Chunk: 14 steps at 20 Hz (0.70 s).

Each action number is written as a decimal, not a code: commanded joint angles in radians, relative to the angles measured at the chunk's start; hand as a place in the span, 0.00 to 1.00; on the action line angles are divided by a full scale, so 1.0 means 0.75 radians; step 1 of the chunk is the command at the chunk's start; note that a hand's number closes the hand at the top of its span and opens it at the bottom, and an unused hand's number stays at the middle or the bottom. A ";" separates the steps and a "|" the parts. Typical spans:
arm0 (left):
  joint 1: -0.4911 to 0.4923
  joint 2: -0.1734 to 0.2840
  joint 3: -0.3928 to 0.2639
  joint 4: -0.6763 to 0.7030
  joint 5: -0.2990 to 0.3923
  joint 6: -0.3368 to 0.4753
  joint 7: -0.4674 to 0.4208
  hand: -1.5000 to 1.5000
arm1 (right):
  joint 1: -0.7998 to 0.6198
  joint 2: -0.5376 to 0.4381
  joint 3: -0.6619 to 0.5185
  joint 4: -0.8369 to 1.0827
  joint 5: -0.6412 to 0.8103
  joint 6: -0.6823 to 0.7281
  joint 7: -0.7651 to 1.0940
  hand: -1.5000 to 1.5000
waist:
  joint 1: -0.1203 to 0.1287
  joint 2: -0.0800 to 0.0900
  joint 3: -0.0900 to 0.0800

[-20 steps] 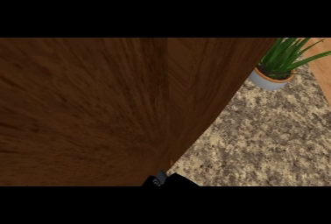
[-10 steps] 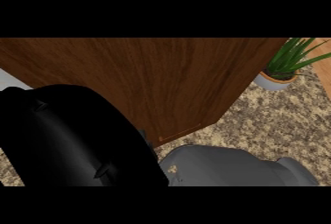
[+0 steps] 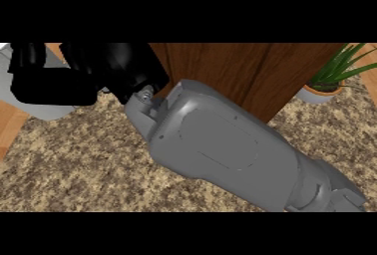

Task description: Pick up the wine, place it into the cabinet and close the cabinet

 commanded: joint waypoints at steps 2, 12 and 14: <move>0.005 0.031 0.087 0.038 0.059 -0.036 0.052 1.00 | -0.037 0.000 -0.117 0.343 -0.008 0.069 -0.207 1.00 | -0.016 0.005 0.001; -0.020 0.008 0.122 0.005 0.068 -0.013 0.060 1.00 | 0.077 -0.097 -0.097 0.513 0.010 0.106 -0.403 1.00 | -0.017 0.020 0.001; -0.013 0.010 0.129 -0.015 0.068 0.013 0.069 1.00 | 0.084 -0.117 -0.079 0.535 0.032 0.121 -0.415 1.00 | -0.010 0.020 0.001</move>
